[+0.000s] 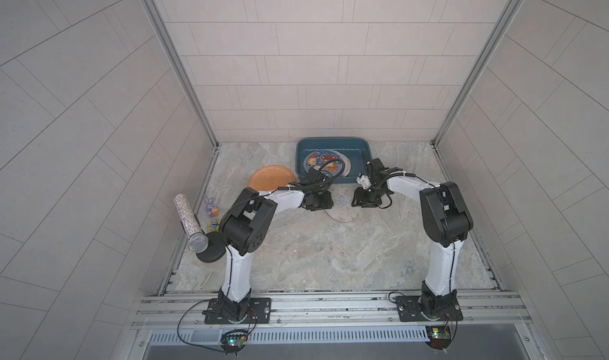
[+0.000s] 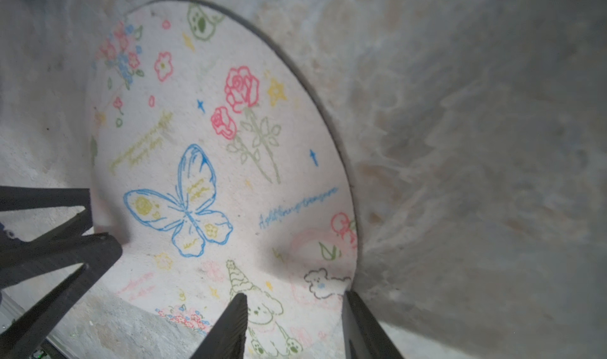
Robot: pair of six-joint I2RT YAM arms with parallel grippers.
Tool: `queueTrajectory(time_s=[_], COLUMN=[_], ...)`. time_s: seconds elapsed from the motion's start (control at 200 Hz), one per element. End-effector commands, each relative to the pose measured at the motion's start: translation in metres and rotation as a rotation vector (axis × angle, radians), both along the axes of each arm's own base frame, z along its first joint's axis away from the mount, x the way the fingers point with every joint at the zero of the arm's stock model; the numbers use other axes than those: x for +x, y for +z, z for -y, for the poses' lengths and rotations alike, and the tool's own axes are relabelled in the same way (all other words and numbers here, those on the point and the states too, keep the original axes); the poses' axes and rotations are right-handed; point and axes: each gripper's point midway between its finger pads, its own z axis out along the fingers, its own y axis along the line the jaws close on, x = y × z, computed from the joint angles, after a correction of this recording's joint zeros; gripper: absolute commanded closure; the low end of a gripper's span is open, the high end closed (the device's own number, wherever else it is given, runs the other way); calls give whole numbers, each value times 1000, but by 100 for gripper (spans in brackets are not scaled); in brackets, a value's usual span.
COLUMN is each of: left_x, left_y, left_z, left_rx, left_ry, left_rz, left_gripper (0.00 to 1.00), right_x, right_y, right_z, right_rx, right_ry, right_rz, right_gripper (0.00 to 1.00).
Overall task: Put the coasters into the storage box
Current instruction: Pick up the coaster from the center of the board.
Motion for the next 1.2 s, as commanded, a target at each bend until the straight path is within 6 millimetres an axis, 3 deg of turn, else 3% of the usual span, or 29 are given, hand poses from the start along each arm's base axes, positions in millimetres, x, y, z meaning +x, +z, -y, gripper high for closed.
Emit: queueTrajectory(time_s=[0.0, 0.16, 0.39, 0.565, 0.776, 0.996, 1.196], left_x=[-16, -16, -15, -13, -13, -7, 5], left_y=[-28, -28, -23, -6, 35, 103, 158], left_z=[-3, -3, -3, -1, -2, 3, 23], left_rx=[50, 49, 47, 29, 3, -26, -64], left_ry=[-12, -12, -8, -5, -24, -86, -193], left_rz=[-78, -78, -69, -45, 17, 126, 192], left_gripper=[47, 55, 80, 98, 100, 100, 100], right_x=[-31, -30, -31, -32, -34, -42, -53], right_y=[-39, -39, -37, -28, -14, -2, 2], right_z=[-3, -3, -4, -4, 6, 14, 16], right_rx=[-27, -25, -17, 0, 39, 85, 104], right_ry=[23, 21, 20, 13, -17, -45, -57], right_rz=[-133, -130, -130, -114, -95, -80, -77], right_gripper=[54, 54, 53, 47, 38, 31, 29])
